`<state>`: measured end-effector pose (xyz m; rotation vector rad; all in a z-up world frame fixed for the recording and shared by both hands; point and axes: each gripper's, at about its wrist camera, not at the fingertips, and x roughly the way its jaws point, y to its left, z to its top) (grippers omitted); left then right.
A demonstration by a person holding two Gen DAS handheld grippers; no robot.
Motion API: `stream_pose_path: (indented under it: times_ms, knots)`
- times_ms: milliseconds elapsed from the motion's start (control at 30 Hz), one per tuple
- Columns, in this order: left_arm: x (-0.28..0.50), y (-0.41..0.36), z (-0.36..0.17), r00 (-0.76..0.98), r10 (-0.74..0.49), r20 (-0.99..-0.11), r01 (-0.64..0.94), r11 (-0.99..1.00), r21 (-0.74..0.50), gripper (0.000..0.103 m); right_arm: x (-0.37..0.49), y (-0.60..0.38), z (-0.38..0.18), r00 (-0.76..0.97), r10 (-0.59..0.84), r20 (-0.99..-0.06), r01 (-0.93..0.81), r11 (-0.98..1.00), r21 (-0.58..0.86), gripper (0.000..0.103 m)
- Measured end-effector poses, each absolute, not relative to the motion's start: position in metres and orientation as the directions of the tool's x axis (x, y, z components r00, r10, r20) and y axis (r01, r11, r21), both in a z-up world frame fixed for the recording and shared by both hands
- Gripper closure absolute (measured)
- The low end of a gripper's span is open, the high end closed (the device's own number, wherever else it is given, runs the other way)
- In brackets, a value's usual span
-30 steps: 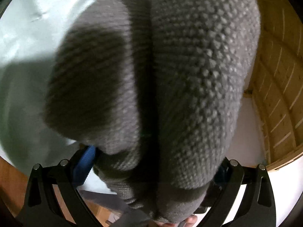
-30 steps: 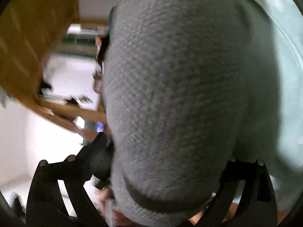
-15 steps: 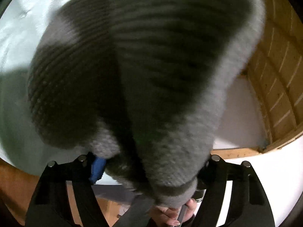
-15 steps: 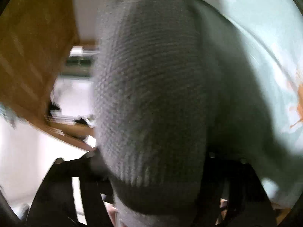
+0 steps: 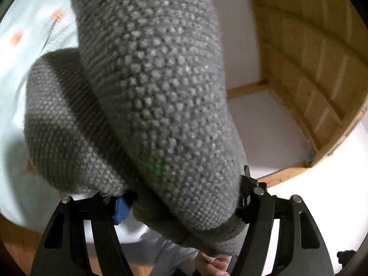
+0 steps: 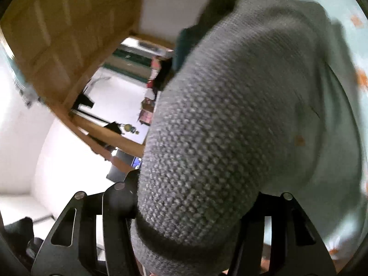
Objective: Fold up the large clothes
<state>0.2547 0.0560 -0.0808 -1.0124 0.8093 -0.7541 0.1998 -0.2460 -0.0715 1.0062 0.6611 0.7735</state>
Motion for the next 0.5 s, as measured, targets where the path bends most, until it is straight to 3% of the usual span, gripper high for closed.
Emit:
stream_pose_path:
  times_ms: [233, 500]
  knots:
    - [0.273, 0.081, -0.009, 0.603, -0.787, -0.128, 0.254, 0.342, -0.905, 0.035, 0.241, -0.233, 0.007, 0.518, 0.851, -0.086, -0.4, 0.329, 0.855, 0.051]
    - [0.278, 0.164, 0.073, 0.781, -0.624, -0.029, 0.292, 0.407, -0.865, 0.035, 0.321, -0.156, 0.099, 0.338, 0.94, -0.044, -0.58, 0.244, 0.777, 0.051]
